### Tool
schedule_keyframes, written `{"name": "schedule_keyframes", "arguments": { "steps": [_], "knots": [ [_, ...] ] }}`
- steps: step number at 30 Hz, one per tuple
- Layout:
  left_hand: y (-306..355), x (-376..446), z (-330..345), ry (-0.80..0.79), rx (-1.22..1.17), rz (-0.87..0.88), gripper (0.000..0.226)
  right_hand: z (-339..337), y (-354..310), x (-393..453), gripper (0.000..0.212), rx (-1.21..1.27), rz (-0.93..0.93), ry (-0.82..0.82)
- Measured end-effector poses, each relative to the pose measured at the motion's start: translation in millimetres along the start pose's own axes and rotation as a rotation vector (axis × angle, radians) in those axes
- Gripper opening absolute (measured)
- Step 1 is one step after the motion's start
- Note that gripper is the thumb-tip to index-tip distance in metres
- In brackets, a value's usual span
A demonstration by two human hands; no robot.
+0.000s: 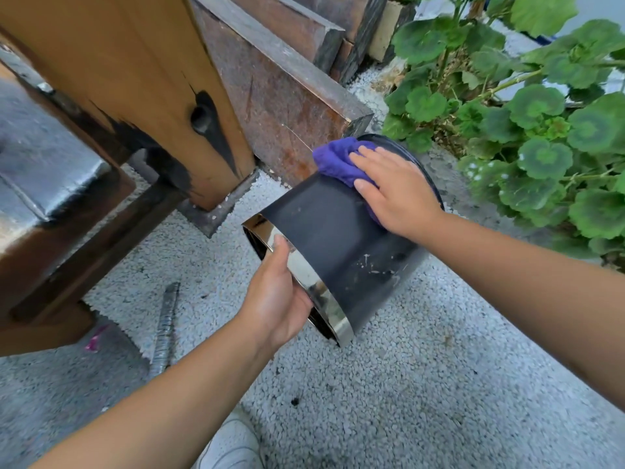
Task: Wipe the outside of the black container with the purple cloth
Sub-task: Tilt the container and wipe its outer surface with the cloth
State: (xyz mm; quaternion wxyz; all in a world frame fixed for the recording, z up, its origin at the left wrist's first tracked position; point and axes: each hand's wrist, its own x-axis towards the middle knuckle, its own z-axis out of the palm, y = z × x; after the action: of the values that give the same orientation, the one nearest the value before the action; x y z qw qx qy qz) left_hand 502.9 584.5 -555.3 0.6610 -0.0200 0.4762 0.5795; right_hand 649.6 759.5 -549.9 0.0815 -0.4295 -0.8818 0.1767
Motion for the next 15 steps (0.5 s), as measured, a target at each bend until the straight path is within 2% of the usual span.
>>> {"name": "schedule_keyframes", "arguments": {
  "steps": [4,8,11,13,15],
  "knots": [
    [8.6,10.2,-0.6,0.01,-0.134,-0.036,0.07,-2.0,8.3,-0.7,0.046,-0.008,-0.089,-0.104],
    [15.8,23.1,-6.8,0.016,-0.213,-0.002,0.075,-5.2,24.5,-10.5,0.049,-0.016,-0.07,-0.094],
    [9.3,20.5,-8.1,-0.078,-0.244,0.005,0.083,-4.5,35.2,-16.3,0.05,0.027,0.006,-0.059],
    [-6.0,13.2,-3.3,-0.172,-0.218,-0.055,0.09,-0.9,34.8,-19.8,0.053,0.037,0.027,-0.043],
    [-19.3,7.2,2.0,-0.197,-0.191,-0.103,0.091,2.9,33.1,-23.0,0.054,0.021,0.031,-0.031]
  ]
}}
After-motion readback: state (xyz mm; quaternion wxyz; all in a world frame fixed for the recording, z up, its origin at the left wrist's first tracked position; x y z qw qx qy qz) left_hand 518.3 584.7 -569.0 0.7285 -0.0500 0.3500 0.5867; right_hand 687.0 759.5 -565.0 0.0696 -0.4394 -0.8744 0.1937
